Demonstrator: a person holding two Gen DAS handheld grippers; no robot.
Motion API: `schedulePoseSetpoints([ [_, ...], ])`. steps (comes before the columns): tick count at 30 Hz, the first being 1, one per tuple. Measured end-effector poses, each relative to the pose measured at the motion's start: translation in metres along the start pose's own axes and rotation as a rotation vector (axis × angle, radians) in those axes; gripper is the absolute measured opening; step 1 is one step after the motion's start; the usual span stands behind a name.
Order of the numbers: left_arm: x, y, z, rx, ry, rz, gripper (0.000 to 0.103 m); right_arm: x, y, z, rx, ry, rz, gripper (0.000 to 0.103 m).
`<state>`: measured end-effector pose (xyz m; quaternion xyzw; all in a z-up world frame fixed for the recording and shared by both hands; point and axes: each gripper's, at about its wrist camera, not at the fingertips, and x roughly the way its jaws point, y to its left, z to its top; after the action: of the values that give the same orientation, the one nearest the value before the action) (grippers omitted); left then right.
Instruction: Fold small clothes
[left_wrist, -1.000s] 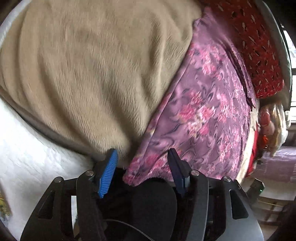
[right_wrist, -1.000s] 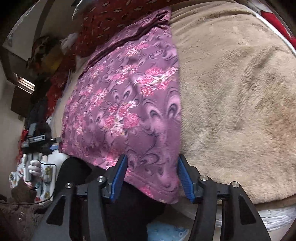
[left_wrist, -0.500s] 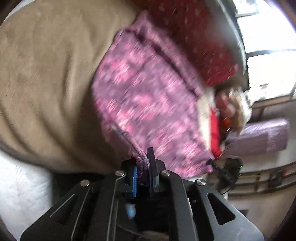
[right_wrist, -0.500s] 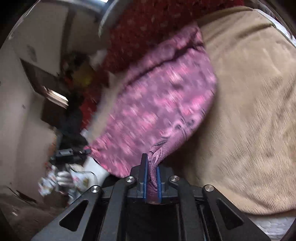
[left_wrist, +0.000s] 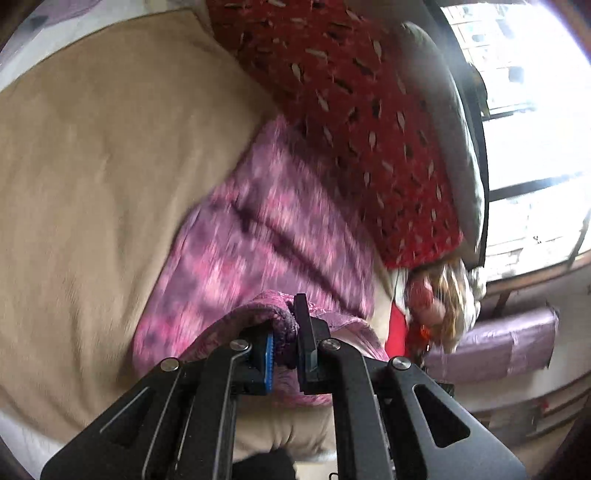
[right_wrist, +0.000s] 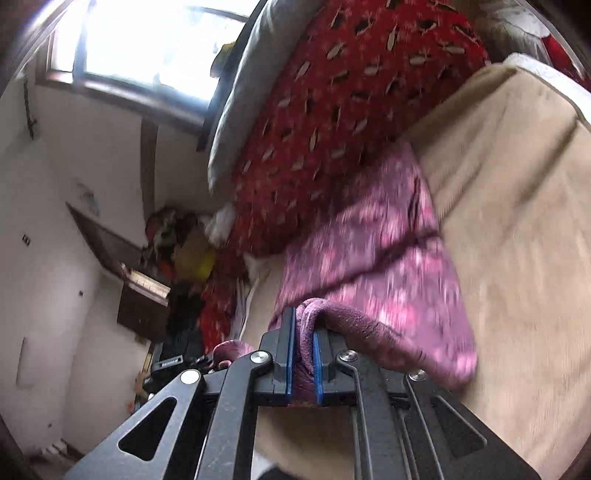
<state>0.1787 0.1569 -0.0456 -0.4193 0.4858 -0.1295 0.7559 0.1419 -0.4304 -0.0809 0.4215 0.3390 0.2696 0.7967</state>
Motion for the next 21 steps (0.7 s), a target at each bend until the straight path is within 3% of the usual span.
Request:
schedulePoseSetpoints([
  [11,0.083,-0.039,0.123,-0.014,-0.064,0.067,0.007,0.092,-0.053,0.1,0.126,-0.126,-0.031,0.007],
  [21,0.17,-0.045,0.193,0.034,-0.078,0.295,0.007,0.165,-0.089,0.165,0.169,-0.149,-0.163,0.007],
])
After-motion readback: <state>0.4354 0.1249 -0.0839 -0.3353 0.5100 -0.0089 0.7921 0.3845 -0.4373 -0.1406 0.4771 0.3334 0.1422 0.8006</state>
